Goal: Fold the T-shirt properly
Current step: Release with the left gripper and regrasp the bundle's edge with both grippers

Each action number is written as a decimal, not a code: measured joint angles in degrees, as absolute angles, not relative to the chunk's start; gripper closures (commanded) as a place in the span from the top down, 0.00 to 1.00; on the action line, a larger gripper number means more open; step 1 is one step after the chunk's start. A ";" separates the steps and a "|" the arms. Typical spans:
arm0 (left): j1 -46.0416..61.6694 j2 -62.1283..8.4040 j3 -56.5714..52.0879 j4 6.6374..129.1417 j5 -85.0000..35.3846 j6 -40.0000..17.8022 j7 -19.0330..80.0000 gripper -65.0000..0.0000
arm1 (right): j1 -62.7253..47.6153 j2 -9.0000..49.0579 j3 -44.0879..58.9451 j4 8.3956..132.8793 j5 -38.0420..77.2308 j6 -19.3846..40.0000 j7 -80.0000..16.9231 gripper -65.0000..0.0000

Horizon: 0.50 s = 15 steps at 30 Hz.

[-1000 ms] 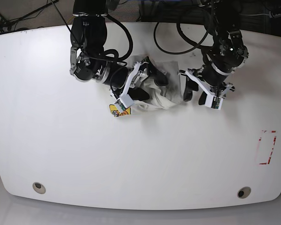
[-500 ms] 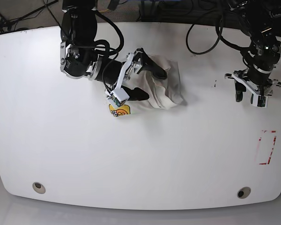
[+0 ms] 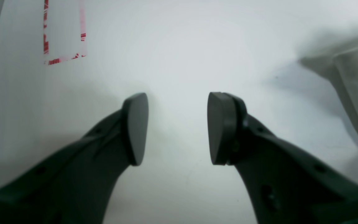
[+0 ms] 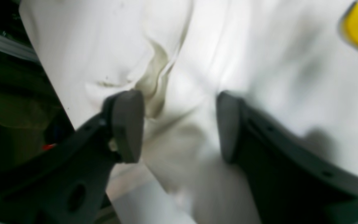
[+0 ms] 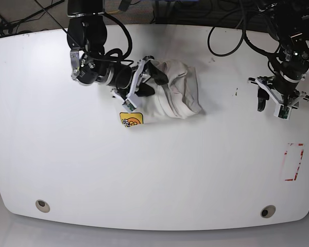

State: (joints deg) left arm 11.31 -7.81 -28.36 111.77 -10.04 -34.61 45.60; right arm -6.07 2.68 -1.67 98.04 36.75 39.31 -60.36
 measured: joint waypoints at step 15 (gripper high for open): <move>11.20 -8.14 -22.90 112.07 -9.82 -35.81 45.58 0.42 | -2.74 0.62 -18.50 96.75 36.12 39.66 -53.80 0.51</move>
